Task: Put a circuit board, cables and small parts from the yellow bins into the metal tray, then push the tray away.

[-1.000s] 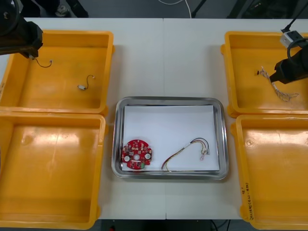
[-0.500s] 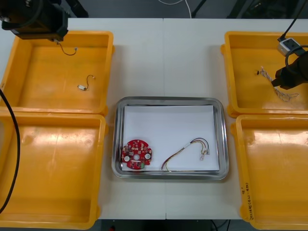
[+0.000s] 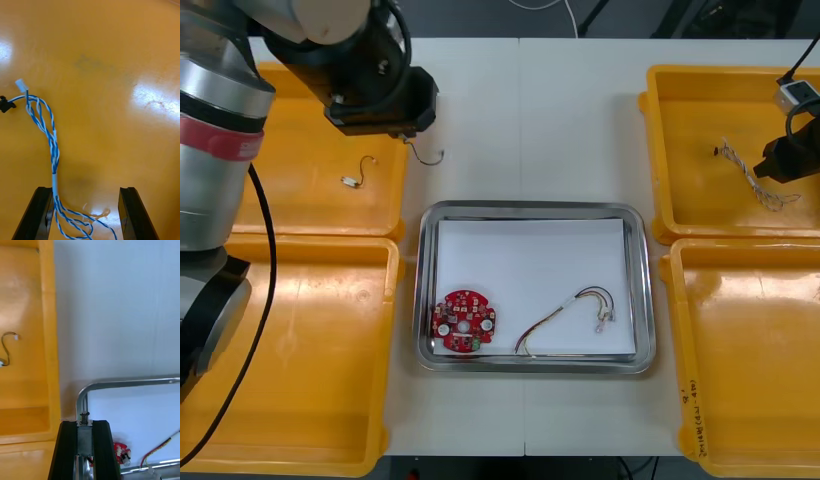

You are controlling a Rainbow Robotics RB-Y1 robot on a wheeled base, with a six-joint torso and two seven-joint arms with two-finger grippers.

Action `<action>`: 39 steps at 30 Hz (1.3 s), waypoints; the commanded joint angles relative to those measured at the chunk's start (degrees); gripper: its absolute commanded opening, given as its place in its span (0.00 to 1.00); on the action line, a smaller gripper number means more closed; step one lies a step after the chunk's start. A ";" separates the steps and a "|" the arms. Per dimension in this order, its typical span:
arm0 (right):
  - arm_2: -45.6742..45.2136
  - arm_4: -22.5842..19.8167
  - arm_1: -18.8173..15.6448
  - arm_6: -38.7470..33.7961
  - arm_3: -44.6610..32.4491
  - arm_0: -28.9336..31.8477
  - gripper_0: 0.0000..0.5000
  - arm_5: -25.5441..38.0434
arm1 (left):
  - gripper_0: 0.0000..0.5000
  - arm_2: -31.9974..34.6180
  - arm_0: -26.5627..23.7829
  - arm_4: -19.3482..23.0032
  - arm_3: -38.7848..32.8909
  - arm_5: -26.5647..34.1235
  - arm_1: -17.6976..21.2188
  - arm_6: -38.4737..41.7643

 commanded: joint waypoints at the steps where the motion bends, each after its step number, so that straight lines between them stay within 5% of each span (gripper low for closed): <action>1: 0.17 -0.36 0.55 2.05 3.87 -5.82 1.00 -1.91 | 0.00 -5.35 -0.56 1.92 -1.65 0.39 -1.86 4.67; 17: -0.70 -2.03 3.10 1.61 10.03 -7.23 1.00 -1.99 | 0.00 -17.31 -0.03 3.76 2.13 -5.64 -2.13 6.87; 39: -0.79 -3.26 4.41 3.55 10.12 -2.75 1.00 -6.12 | 0.00 -26.89 8.41 1.13 2.13 -21.37 0.07 7.66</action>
